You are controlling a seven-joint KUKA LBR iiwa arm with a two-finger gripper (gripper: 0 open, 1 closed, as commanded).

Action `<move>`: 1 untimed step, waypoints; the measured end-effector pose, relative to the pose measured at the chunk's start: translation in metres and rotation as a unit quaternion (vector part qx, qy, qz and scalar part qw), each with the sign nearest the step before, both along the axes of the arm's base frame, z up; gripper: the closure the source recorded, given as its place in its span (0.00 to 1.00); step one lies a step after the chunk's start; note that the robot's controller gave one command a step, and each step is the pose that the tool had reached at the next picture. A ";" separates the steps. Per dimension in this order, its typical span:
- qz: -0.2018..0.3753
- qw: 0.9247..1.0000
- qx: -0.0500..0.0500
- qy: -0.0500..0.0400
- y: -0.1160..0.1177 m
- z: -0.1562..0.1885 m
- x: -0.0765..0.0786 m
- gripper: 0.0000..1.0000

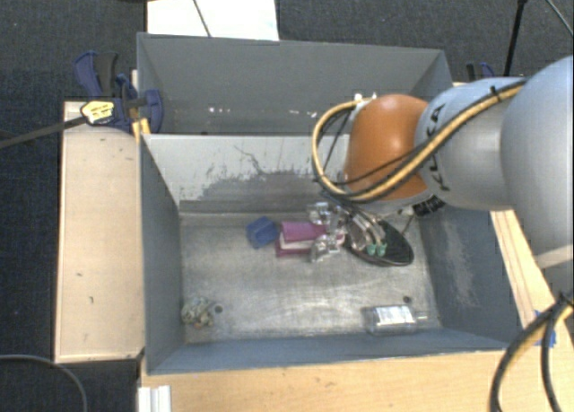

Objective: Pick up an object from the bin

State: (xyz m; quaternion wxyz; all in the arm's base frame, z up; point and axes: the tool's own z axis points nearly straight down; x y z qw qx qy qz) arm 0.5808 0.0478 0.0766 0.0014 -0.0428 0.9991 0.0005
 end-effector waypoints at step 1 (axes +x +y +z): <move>0.014 1.000 0.000 -0.003 0.000 0.129 -0.010 1.00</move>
Offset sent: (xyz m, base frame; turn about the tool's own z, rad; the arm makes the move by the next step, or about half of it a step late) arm -0.0122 0.0001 0.1246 -0.0310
